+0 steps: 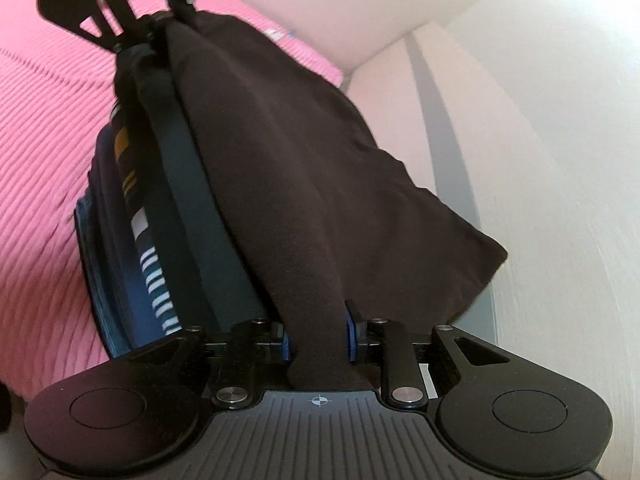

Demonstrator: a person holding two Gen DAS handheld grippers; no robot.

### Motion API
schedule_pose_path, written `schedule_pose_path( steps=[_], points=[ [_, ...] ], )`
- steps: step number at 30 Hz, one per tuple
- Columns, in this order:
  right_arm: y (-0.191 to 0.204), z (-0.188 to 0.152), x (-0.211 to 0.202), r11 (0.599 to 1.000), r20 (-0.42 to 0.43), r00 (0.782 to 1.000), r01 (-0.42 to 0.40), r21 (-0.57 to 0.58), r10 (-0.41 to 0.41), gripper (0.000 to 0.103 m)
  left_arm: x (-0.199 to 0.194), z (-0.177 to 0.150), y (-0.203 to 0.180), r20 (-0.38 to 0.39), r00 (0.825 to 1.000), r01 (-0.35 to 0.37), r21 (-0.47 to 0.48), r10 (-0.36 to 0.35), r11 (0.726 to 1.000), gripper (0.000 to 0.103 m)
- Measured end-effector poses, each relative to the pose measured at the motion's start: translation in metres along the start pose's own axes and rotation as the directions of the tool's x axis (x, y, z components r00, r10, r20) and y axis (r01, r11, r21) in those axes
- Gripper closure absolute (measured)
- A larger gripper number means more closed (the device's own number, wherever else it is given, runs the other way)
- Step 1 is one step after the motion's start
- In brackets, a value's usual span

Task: Fold clothes
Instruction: 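Lower the folded sweater onto the top of the clothes stack with both grippers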

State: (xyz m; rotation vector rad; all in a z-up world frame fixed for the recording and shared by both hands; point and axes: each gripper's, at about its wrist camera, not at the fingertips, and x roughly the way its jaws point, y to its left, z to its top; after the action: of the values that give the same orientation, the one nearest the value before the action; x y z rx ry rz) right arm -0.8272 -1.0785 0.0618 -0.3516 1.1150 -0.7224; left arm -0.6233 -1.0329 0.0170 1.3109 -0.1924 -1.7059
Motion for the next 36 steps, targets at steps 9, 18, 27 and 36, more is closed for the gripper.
schedule_pose_path(
  steps=[9,18,27,36],
  points=[
    [0.003,-0.011,0.025,0.997,0.042,0.999,0.002,0.081,-0.005,0.073,-0.028,0.007,0.045,0.059,0.998,0.051,-0.238,-0.038,0.97,0.082],
    [0.003,0.003,0.061,0.992,0.032,0.999,0.015,0.122,-0.019,0.071,0.031,0.025,0.066,-0.021,0.987,0.14,-0.342,-0.156,0.929,0.089],
    [-0.058,-0.001,-0.008,0.811,0.124,0.981,-0.193,0.553,0.149,0.065,0.032,0.017,0.063,0.001,0.99,0.129,-0.398,-0.14,0.908,0.099],
    [-0.076,-0.048,0.05,0.302,0.256,0.925,-0.339,0.891,0.282,0.065,0.023,0.013,0.068,0.031,0.985,0.162,-0.528,-0.172,0.834,0.098]
  ],
)
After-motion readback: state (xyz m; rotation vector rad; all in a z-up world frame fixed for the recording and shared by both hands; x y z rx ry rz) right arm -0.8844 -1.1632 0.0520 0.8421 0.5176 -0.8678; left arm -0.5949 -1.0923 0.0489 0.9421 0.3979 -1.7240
